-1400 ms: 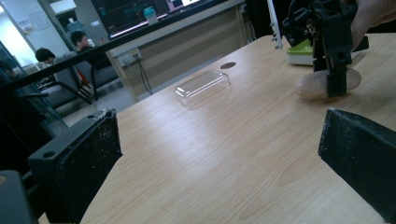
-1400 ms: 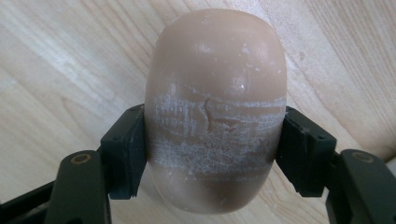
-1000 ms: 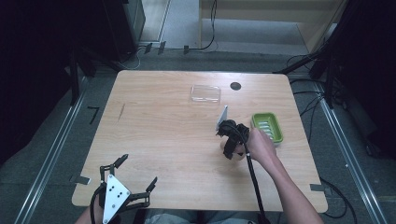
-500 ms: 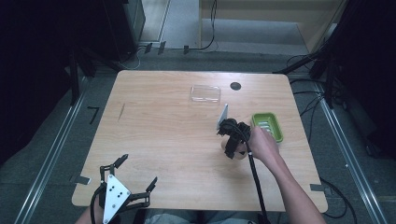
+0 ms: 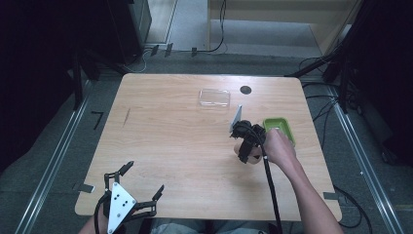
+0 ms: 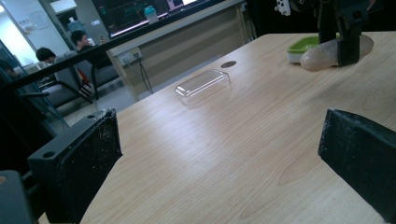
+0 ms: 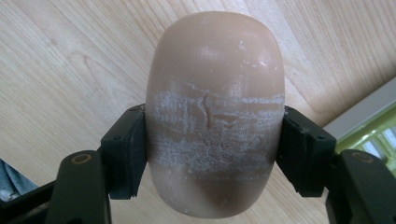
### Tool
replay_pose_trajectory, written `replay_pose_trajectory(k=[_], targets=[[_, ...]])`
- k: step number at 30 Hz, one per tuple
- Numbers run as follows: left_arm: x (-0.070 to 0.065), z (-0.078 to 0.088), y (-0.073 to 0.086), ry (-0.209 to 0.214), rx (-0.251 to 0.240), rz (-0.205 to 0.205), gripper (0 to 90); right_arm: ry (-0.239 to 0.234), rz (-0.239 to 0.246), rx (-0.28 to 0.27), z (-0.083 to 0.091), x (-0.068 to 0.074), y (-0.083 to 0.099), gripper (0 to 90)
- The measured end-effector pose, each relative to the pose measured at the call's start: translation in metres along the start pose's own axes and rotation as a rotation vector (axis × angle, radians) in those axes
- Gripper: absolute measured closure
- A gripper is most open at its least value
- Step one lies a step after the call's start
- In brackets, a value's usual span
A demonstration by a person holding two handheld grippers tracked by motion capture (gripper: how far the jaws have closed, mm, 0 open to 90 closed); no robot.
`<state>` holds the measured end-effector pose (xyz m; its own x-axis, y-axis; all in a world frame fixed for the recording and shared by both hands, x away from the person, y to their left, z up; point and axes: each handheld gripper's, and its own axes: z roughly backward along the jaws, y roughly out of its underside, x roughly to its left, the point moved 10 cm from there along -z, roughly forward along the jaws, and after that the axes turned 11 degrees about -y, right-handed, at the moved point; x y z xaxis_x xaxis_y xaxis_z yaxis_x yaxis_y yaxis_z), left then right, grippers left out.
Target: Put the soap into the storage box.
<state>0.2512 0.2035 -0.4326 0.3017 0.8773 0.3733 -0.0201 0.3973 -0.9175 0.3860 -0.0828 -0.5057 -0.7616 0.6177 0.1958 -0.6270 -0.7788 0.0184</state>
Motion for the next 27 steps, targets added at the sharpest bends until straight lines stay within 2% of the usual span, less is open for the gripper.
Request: replay_pose_trajectory(k=[27], targets=[[0.0,0.0,0.0,-0.001,0.004,-0.004,0.0,0.006,-0.024,-0.035,0.019,-0.013,0.006,33.8]])
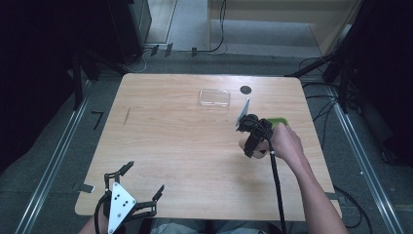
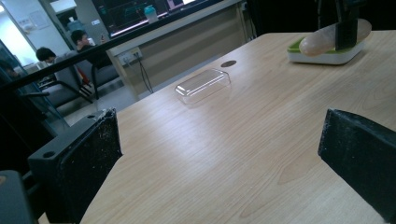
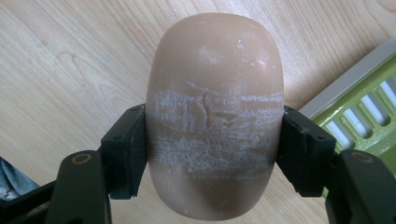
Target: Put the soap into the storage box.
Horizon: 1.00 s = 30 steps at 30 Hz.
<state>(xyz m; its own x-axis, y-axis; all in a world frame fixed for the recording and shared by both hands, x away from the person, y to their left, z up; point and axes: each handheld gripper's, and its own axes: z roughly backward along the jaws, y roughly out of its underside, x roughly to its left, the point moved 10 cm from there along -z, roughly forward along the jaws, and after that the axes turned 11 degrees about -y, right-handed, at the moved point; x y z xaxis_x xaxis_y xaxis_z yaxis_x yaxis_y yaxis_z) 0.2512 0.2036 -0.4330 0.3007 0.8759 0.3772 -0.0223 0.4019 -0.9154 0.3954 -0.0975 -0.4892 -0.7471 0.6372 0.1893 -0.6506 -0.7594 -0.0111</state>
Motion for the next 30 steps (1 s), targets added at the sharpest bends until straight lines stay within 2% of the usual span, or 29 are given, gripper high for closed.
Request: replay_pose_trajectory(k=[12,16,30], targets=[[0.0,0.0,0.0,0.002,0.001,-0.001,0.0,0.003,-0.028,-0.017,0.007,-0.013,0.004,33.9],[0.0,0.0,0.0,0.002,0.002,-0.001,0.0,-0.007,-0.057,-0.028,0.008,-0.019,0.006,33.9],[0.0,0.0,0.0,0.001,0.002,0.0,0.0,-0.012,-0.107,-0.051,0.008,-0.041,0.013,33.9]])
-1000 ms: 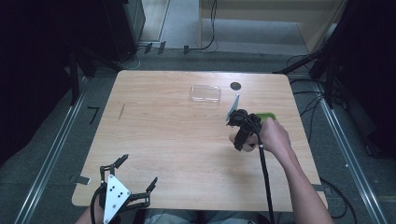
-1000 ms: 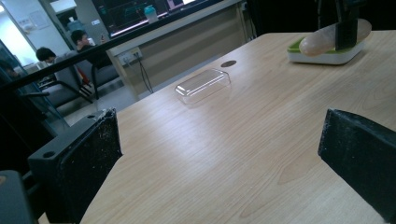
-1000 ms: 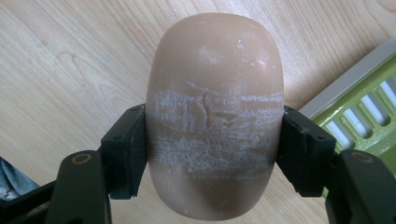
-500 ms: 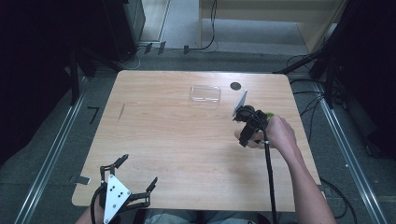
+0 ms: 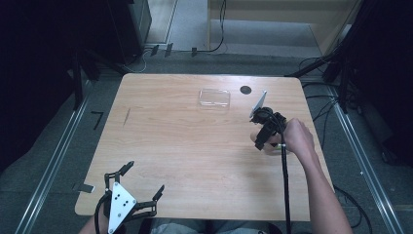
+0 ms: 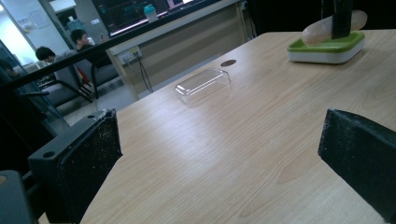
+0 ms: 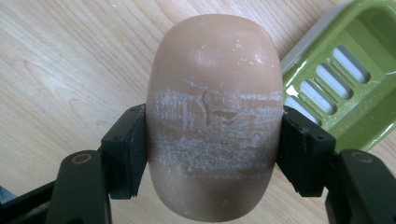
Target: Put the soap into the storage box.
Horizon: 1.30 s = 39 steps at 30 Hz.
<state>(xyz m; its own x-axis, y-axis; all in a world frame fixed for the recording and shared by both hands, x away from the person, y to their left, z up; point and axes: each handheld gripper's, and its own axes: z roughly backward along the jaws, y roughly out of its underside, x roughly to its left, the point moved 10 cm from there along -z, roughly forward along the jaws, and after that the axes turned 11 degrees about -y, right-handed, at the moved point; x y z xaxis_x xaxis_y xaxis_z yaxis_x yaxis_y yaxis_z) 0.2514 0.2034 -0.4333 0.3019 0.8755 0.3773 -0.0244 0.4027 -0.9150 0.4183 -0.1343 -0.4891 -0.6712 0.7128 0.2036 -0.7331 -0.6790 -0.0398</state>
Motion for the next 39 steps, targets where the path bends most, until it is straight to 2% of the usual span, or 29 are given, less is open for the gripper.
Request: replay_pose_trajectory(k=[11,39], targets=[[0.0,0.0,0.0,-0.001,0.001,0.0,0.0,0.006,-0.034,-0.017,0.0,-0.018,0.003,33.9],[0.0,0.0,0.0,-0.001,-0.001,0.001,0.0,0.023,-0.134,-0.078,-0.001,-0.045,0.003,33.9]])
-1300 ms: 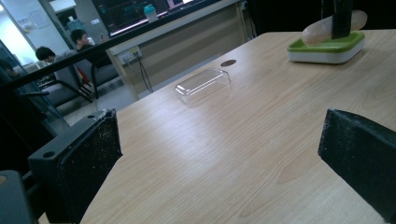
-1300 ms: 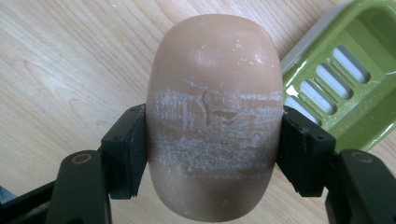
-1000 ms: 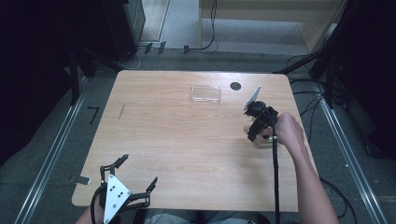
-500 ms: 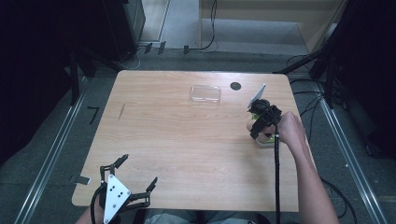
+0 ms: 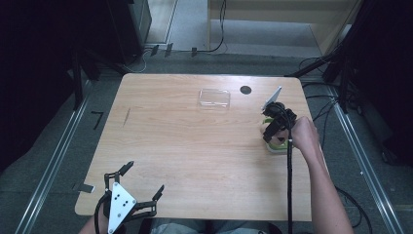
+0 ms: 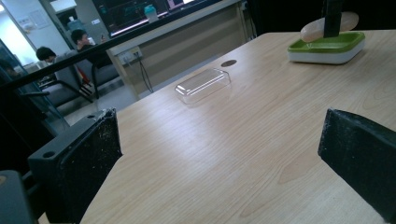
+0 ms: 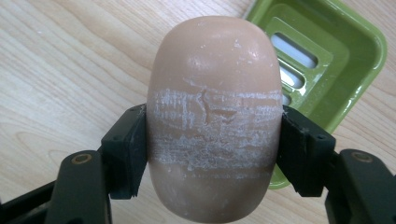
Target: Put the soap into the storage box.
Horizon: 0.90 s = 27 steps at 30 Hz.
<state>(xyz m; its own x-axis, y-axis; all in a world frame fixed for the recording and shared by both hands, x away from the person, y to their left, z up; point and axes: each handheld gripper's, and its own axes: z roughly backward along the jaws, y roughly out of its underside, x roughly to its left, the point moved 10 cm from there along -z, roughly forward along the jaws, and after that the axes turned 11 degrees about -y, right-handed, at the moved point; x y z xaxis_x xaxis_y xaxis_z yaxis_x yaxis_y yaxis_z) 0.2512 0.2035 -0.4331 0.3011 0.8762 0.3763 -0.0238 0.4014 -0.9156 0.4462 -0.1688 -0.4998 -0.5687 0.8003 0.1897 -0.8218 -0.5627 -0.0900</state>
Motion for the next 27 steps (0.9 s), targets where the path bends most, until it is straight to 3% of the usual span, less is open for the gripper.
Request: replay_pose_trajectory(k=[27], targets=[[0.0,0.0,0.0,0.0,-0.001,0.0,0.0,0.017,-0.103,-0.088,-0.004,-0.026,-0.005,34.0]])
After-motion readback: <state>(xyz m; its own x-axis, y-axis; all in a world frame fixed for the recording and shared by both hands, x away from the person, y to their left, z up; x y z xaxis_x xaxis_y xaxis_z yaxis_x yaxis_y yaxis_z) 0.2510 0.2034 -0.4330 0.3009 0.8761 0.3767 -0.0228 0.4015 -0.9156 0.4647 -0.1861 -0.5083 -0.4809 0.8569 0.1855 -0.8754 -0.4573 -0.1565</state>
